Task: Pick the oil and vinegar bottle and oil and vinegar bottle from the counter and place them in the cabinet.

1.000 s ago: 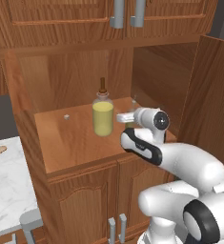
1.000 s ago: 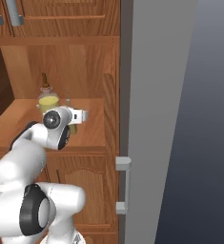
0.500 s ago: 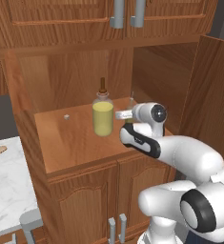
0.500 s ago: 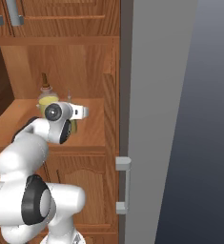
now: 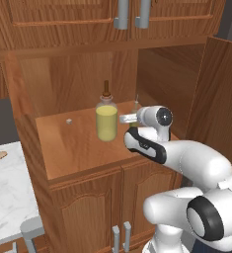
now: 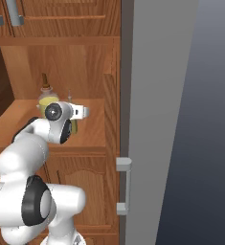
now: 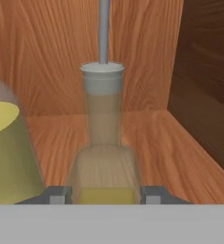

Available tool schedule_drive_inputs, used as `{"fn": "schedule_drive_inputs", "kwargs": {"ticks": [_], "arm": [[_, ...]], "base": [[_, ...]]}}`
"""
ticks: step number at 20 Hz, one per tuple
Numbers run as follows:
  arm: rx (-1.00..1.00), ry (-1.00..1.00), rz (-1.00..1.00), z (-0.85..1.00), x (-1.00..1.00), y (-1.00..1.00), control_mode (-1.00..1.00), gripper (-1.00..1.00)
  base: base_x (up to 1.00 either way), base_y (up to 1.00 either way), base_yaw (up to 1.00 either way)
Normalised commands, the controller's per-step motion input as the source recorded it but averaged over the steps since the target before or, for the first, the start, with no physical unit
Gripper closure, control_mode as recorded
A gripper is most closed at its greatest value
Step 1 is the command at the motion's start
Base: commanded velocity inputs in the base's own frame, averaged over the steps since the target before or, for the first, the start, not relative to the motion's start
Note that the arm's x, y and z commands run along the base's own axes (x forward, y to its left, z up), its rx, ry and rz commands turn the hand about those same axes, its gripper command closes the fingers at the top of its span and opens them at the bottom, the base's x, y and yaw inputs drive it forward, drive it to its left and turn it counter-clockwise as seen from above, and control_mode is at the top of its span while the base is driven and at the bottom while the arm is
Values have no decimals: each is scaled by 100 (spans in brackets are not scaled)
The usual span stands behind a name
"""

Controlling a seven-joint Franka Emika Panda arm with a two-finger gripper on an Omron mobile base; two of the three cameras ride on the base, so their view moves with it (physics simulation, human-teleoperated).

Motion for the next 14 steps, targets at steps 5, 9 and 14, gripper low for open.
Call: {"fn": "schedule_drive_inputs", "kwargs": {"ticks": [5,9,14], "arm": [[0,-3,0,-6,0,0,-100,100],[0,-2,0,-2,0,0,-100,100],[0,-4,0,-5,0,0,-100,100]], "base": [[0,0,0],[0,0,0],[0,0,0]]}}
